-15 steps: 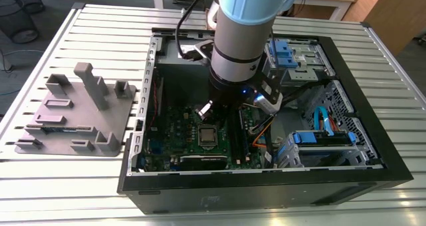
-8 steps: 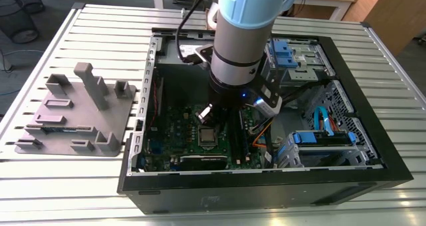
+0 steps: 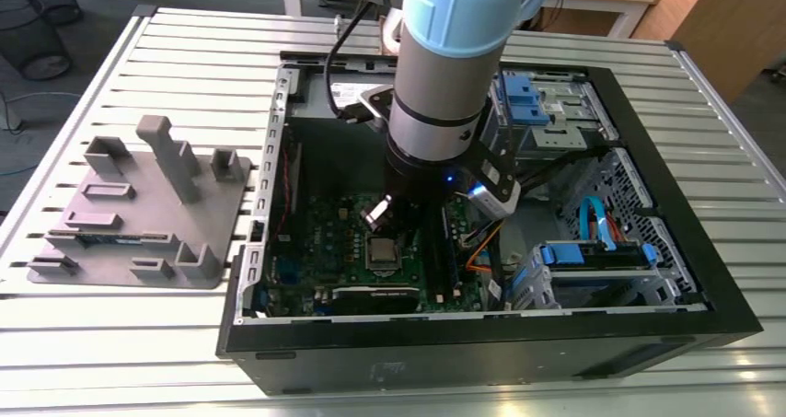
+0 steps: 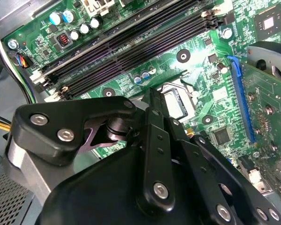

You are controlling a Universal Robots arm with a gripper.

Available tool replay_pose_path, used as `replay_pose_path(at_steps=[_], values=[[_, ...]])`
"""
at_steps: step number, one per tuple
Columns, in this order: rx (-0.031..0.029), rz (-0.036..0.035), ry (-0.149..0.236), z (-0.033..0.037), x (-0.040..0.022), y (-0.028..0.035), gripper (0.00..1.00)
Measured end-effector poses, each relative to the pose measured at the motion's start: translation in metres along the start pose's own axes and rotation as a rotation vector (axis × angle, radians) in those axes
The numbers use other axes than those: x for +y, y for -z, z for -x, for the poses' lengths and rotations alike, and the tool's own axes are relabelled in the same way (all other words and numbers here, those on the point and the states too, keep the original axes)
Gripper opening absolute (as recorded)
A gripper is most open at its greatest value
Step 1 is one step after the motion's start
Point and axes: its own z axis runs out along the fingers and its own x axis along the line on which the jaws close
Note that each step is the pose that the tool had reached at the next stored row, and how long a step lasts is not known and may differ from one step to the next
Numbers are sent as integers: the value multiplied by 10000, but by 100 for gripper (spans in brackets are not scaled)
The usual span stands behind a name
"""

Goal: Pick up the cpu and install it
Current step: 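Install the first cpu locking lever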

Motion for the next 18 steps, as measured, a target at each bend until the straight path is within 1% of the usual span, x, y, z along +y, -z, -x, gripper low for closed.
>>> replay_pose_path(at_steps=[14,18], values=[[-3,3,0,-1,-2,-6,11],[0,-1,1,-28,-43,-9,11]])
